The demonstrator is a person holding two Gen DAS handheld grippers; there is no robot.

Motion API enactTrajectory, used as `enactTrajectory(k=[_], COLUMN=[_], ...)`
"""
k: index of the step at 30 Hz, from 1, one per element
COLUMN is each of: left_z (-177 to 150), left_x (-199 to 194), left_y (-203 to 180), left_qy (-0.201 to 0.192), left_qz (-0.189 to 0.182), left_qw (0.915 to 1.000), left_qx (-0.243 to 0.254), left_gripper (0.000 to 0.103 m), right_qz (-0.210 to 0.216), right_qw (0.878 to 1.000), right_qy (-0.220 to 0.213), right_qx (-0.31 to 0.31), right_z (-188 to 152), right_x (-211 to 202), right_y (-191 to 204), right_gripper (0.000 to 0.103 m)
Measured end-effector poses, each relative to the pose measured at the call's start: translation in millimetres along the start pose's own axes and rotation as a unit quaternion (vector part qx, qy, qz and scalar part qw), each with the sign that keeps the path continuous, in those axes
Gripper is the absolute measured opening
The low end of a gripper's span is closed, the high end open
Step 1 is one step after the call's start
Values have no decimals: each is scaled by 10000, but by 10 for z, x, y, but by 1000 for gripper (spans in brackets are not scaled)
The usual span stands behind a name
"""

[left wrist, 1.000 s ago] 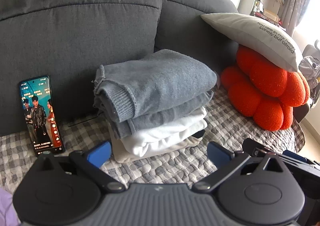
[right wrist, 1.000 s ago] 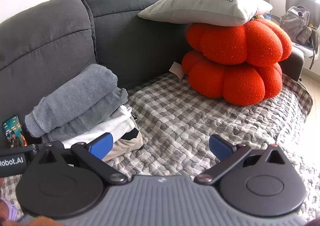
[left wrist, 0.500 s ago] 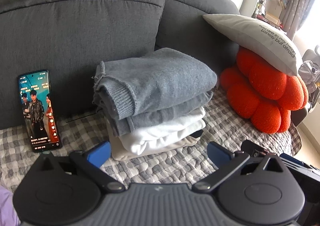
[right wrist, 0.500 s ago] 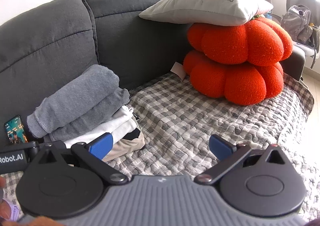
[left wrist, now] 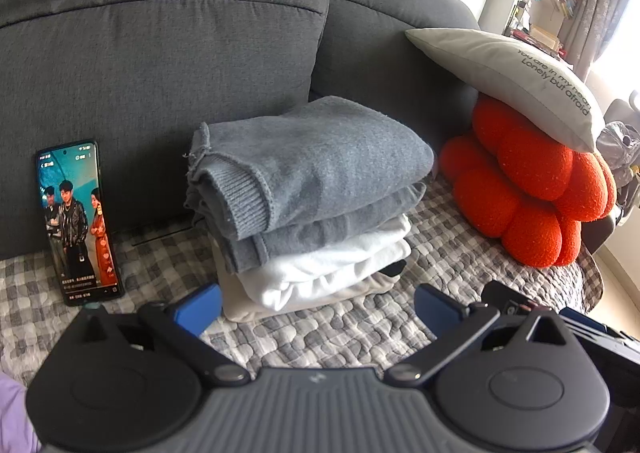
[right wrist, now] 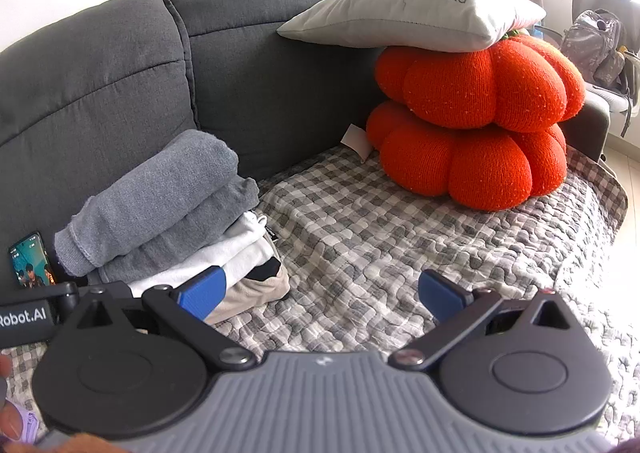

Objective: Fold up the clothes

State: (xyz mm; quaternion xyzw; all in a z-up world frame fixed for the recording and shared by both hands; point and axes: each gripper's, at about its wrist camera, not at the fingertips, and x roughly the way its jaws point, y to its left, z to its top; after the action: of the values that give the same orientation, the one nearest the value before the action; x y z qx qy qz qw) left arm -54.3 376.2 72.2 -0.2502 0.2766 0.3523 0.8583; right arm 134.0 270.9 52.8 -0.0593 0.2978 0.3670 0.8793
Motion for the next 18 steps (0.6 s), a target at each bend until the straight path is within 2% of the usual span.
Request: enactTrajectory(k=[18], left_z=[10], left_x=[-23], left_y=[11], left_qy=[60], left_qz=[21], left_qw=[10000], left_qx=[-54], left_gripper=[103], right_qz=[-71], right_qw=[10000], right_qy=[66], right_qx=[3], right_z=[25], right_x=[10], right_y=[10], right_gripper=[103])
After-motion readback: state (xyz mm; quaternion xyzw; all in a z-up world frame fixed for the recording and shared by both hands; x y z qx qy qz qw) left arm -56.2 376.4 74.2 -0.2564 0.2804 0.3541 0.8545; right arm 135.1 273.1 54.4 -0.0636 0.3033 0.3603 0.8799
